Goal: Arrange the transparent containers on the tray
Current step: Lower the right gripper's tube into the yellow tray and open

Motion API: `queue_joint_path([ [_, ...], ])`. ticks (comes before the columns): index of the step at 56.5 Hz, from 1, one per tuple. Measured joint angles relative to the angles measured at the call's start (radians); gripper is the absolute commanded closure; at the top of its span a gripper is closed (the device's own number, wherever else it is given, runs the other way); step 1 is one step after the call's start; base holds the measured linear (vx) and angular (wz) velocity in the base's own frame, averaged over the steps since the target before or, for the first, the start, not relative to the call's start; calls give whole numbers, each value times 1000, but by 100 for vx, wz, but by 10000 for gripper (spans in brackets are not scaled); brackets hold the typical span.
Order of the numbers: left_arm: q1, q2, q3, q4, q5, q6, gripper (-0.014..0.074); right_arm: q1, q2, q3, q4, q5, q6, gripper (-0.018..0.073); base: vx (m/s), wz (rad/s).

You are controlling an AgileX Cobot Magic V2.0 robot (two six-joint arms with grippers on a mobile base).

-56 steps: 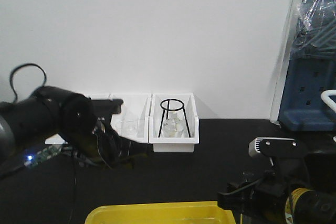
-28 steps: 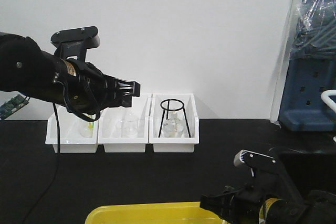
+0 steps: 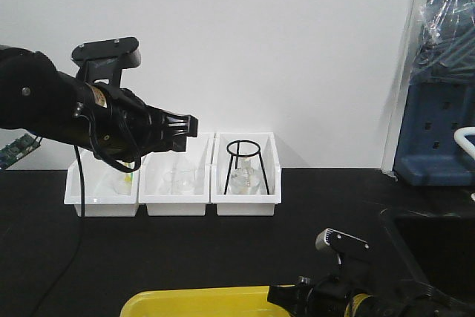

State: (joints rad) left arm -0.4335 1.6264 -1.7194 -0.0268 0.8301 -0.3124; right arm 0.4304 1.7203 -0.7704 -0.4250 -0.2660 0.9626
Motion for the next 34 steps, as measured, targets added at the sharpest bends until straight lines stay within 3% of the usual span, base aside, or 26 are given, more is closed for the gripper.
queue_joint_path([
  [7,0,0,0,0,0,0,137,0,29,0,-20,-39,42,572,0,0],
  [19,0,0,0,0,0,0,137,0,93,-1,-143,-181,132,572,0,0],
  [34,0,0,0,0,0,0,137,0,194,-2,-157,-314,149,550,0,0],
])
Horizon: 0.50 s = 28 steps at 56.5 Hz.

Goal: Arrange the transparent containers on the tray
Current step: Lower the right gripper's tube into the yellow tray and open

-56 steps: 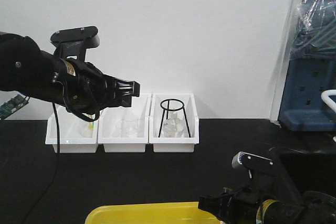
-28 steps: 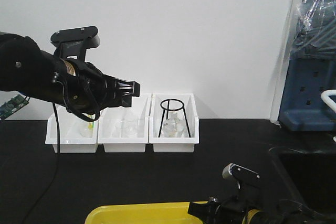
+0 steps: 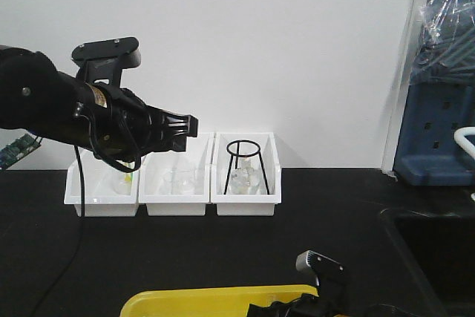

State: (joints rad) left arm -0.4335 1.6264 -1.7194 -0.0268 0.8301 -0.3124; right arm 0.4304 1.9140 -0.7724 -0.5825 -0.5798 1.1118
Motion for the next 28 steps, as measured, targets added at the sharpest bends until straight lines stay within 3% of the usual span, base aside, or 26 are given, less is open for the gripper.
queue_joint_path([
  [13,0,0,0,0,0,0,137,0,52,-4,-15,-72,-1,405,0,0],
  [28,0,0,0,-2,7,0,137,0,75,-5,-20,-68,-2,104,0,0],
])
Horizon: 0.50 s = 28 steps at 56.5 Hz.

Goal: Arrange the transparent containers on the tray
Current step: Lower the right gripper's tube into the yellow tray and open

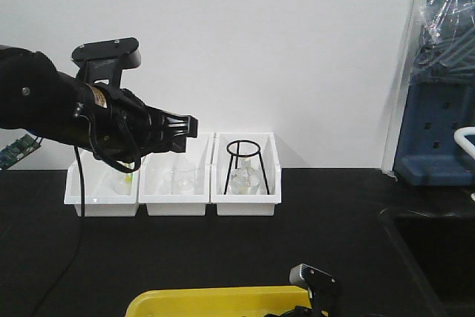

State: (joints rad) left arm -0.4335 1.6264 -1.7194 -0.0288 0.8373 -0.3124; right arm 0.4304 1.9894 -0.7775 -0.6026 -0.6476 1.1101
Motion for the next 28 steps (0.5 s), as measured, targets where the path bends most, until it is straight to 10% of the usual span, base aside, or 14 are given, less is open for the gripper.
queue_joint_path([
  [13,0,0,0,0,1,0,137,0,0,0,0,-44,-3,-16,0,0],
  [28,0,0,0,0,1,12,183,0,-44,0,-21,-112,-3,83,0,0],
])
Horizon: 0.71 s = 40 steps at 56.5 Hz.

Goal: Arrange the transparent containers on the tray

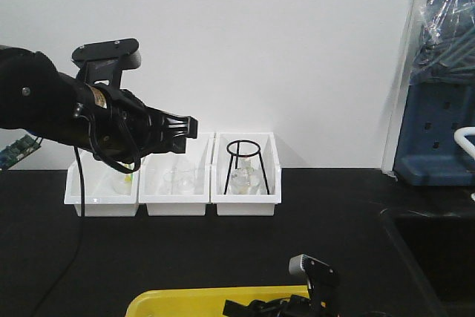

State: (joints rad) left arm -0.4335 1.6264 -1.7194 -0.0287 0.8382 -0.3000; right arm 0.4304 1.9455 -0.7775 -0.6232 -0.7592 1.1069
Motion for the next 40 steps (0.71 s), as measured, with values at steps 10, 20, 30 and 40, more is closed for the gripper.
queue_joint_path([
  [10,0,-2,0,0,22,67,371,0,-130,0,-46,7,-30,350,0,0],
  [20,0,-28,0,0,85,134,606,0,-370,2,-144,170,-101,573,0,0],
  [30,0,-95,12,0,109,176,605,0,-649,5,-264,460,-119,572,0,0],
  [40,-40,-235,199,0,29,248,605,0,-879,7,-333,661,-97,571,0,0],
])
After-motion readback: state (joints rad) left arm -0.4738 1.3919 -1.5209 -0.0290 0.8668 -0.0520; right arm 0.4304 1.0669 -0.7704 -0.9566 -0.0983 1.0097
